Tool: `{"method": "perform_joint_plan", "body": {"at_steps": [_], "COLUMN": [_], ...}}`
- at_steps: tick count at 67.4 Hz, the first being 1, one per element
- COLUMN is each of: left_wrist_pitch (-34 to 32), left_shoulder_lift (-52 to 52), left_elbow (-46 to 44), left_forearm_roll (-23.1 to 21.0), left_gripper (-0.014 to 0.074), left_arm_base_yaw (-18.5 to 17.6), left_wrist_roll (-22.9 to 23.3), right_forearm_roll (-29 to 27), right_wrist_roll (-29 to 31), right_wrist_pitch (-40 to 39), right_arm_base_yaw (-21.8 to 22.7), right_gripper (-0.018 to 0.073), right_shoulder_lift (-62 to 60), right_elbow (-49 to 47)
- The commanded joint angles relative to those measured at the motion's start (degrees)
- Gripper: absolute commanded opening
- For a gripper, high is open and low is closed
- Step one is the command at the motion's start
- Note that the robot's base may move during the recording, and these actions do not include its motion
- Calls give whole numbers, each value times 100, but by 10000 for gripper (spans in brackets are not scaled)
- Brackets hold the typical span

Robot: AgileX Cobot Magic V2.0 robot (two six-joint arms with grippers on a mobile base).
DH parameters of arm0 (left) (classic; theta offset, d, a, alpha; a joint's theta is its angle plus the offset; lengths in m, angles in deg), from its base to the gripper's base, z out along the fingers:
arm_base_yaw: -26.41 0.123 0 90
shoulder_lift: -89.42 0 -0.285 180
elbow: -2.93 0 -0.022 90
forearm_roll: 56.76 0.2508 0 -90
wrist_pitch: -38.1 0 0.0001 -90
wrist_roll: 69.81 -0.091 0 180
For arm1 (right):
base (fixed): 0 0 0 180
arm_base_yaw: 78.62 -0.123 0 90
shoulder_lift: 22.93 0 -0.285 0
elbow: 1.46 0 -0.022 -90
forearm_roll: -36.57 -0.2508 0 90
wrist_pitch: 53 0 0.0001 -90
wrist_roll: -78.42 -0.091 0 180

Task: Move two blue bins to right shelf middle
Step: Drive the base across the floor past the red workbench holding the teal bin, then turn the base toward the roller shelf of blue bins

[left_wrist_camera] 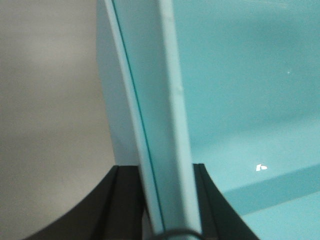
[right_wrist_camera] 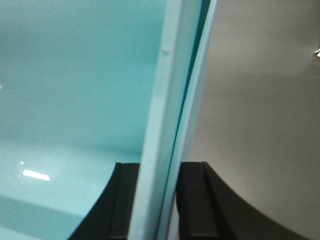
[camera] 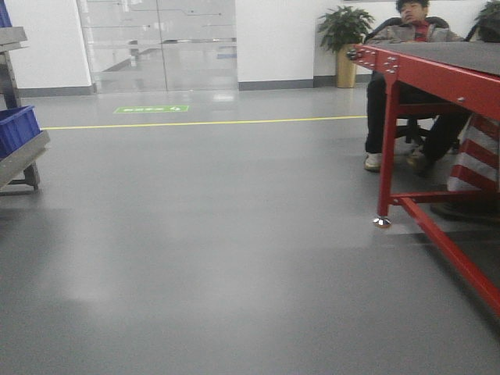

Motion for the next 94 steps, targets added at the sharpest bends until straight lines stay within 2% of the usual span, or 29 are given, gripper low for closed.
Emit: {"method": "perform_joint_plan", "body": {"at_steps": [1, 94], "left_wrist_pitch": [-367, -367], "left_shoulder_lift": [139, 139], "left_elbow": [-105, -105], "left_forearm_roll": [-424, -424], "left_gripper": [-111, -111], "left_arm_base_yaw": [-40, -40], "left_wrist_roll": [-99, -99], "right_forearm_roll": [110, 110], "right_wrist_roll": [16, 16], "right_wrist_pitch": [-404, -404], "right_arm_base_yaw": [13, 13], "right_gripper": [-162, -162], "right_shoulder_lift": [-70, -70], "right_elbow": [-66, -66]}}
